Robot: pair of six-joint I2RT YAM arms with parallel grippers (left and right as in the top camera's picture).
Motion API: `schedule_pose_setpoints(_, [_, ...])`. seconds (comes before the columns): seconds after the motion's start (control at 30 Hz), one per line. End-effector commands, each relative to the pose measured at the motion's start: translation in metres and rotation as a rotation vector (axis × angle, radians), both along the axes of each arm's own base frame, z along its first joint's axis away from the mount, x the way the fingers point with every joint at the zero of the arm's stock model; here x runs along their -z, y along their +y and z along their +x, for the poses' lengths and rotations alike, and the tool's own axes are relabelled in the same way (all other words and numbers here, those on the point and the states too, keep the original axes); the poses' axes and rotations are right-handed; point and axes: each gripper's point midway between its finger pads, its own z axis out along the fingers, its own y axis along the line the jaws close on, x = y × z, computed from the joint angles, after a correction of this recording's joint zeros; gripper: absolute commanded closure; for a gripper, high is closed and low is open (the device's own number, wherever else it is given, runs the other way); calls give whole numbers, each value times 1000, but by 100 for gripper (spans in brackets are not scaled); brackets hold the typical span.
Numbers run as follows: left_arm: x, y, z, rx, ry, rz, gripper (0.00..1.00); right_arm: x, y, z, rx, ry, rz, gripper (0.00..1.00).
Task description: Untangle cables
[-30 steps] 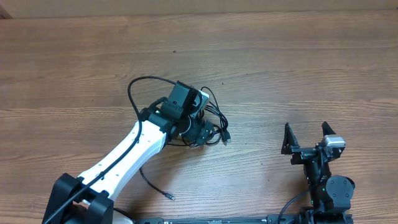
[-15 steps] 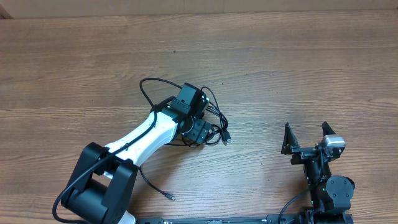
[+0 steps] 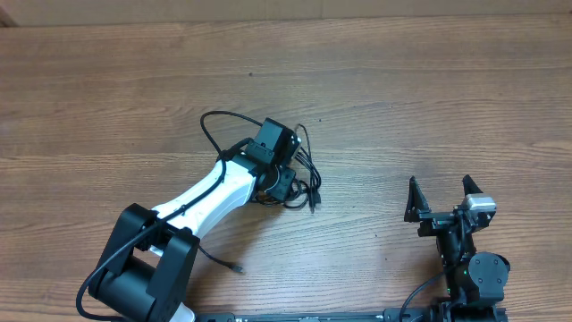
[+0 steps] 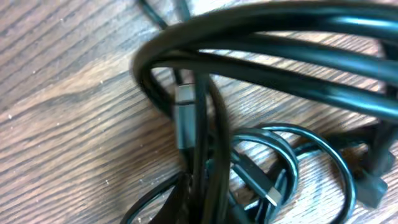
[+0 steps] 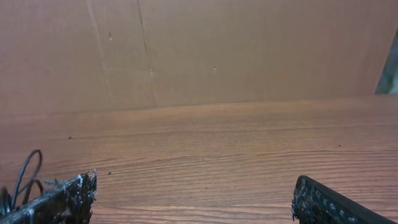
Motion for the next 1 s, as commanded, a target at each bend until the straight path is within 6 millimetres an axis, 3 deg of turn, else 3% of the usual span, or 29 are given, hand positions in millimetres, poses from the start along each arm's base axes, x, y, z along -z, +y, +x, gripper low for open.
schedule_pose_setpoints(0.0, [-6, -5, 11, -2, -33, -12, 96, 3, -3, 0, 13, 3, 3, 0])
schedule_pose_setpoints(0.13, [-10, -6, 12, -1, -43, -19, 96, 3, -3, 0, 13, 2, 3, 0])
schedule_pose_setpoints(0.27, [-28, -11, 15, 21, -80, -53, 96, 3, -3, 0, 13, 3, 3, 0])
schedule_pose_setpoints(0.5, [-101, -24, 7, 191, -238, -156, 96, 3, -3, 0, 13, 3, 3, 0])
schedule_pose_setpoints(0.67, [-145, -21, -1, 260, -357, -171, 96, 3, -3, 0, 13, 2, 3, 0])
schedule_pose_setpoints(0.73, [-171, -17, -8, 290, -429, -183, 96, 3, -2, 0, 10, 2, 3, 0])
schedule_pose_setpoints(0.83, [-185, -18, -13, 332, -470, -198, 96, 3, -2, 0, 10, 3, 4, 0])
schedule_pose_setpoints(0.97, [-205, -34, -33, 519, -525, -265, 96, 1, -2, 0, 10, -4, 20, 0])
